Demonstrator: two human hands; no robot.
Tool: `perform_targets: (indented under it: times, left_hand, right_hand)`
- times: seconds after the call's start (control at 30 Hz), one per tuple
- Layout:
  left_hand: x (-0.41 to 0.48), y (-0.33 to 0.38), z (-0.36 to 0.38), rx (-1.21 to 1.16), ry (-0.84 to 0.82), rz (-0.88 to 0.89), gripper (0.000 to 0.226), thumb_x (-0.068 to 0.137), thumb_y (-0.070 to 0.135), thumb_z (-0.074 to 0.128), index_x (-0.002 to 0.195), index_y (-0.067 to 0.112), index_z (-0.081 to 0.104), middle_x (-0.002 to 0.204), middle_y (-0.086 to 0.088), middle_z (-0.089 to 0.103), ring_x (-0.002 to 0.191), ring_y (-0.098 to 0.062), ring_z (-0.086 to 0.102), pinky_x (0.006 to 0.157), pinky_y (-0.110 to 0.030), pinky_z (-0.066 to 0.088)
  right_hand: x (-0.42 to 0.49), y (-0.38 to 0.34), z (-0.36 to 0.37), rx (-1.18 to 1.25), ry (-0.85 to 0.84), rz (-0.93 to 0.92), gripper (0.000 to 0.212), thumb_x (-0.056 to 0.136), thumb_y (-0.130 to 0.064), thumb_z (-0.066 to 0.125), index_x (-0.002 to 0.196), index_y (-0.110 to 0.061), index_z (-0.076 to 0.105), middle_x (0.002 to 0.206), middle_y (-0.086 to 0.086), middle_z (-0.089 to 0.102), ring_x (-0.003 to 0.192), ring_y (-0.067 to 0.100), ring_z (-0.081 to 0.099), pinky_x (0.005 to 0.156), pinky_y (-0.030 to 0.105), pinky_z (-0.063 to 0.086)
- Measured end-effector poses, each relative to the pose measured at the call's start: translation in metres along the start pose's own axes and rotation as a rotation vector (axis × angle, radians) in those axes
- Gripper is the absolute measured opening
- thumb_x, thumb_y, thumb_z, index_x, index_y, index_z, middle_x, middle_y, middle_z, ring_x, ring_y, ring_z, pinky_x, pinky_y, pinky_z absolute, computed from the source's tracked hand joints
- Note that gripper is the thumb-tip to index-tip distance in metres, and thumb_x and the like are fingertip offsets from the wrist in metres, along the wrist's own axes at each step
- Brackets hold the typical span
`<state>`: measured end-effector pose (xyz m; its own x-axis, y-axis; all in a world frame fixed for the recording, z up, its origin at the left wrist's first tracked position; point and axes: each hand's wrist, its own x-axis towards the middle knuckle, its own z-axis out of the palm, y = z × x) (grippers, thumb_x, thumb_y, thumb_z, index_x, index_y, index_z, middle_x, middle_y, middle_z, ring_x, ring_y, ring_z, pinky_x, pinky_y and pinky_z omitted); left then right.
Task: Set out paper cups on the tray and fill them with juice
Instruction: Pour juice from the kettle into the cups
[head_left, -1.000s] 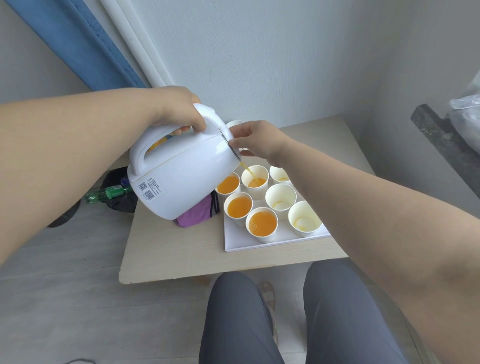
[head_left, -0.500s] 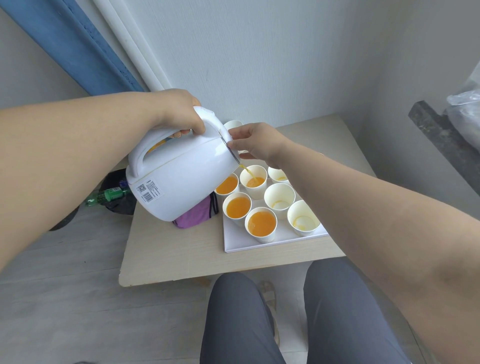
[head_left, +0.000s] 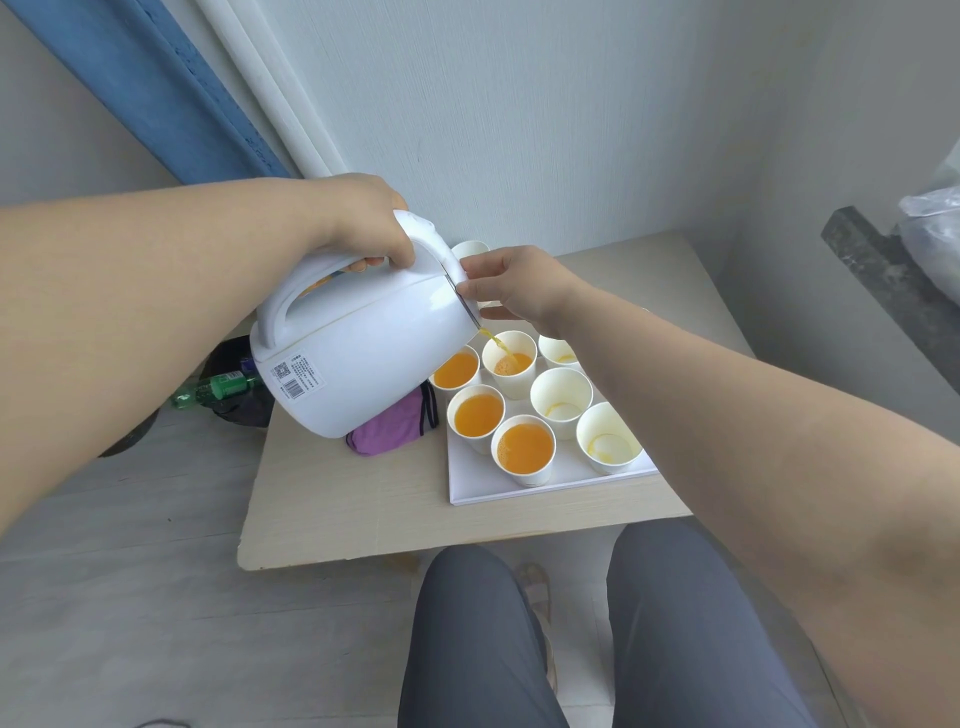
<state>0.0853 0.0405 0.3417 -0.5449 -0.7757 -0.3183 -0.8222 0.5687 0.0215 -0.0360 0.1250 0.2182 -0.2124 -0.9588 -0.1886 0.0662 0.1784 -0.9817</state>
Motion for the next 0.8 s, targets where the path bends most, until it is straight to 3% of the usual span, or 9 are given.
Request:
perform_targets:
  times: [0.23, 0.43, 0.63, 0.8]
  left_hand:
    - [0.0007, -0.0029, 0.0005, -0.012, -0.001, -0.009, 0.007, 0.077, 0.013, 0.064, 0.079, 0.009, 0.058, 0.065, -0.006, 0.060, 0.053, -0.022, 0.053, 0.062, -0.028, 0.045]
    - [-0.0005, -0.0024, -0.0016, -0.014, 0.002, -0.011, 0.008, 0.077, 0.014, 0.064, 0.075, 0.012, 0.056, 0.063, -0.004, 0.059, 0.053, -0.021, 0.053, 0.061, -0.028, 0.044]
    - [-0.0029, 0.0006, -0.0046, -0.011, 0.004, -0.013, 0.008, 0.078, 0.013, 0.063, 0.075, 0.010, 0.056, 0.063, -0.005, 0.058, 0.051, -0.021, 0.052, 0.056, -0.026, 0.042]
    - [-0.0048, 0.0020, -0.0058, -0.008, 0.013, -0.014, 0.007, 0.078, 0.014, 0.063, 0.082, 0.009, 0.059, 0.064, -0.006, 0.059, 0.055, -0.022, 0.053, 0.056, -0.025, 0.041]
  right_hand:
    - [-0.0015, -0.0022, 0.0011, -0.009, 0.002, -0.003, 0.029, 0.087, -0.003, 0.065, 0.115, -0.007, 0.067, 0.105, 0.004, 0.065, 0.094, 0.015, 0.060, 0.092, 0.031, 0.051]
    - [-0.0051, -0.0050, 0.0019, 0.005, -0.007, -0.006, 0.028, 0.088, -0.002, 0.064, 0.116, -0.006, 0.066, 0.104, 0.004, 0.064, 0.092, 0.014, 0.060, 0.082, 0.021, 0.051]
    - [-0.0043, -0.0054, 0.0011, 0.002, 0.018, 0.001, 0.017, 0.087, -0.005, 0.066, 0.104, -0.008, 0.069, 0.100, 0.005, 0.065, 0.092, 0.016, 0.060, 0.094, 0.030, 0.051]
    - [-0.0040, -0.0067, 0.0003, -0.019, 0.034, -0.003, 0.027, 0.087, -0.006, 0.066, 0.113, 0.003, 0.066, 0.102, 0.007, 0.063, 0.092, 0.016, 0.058, 0.090, 0.029, 0.051]
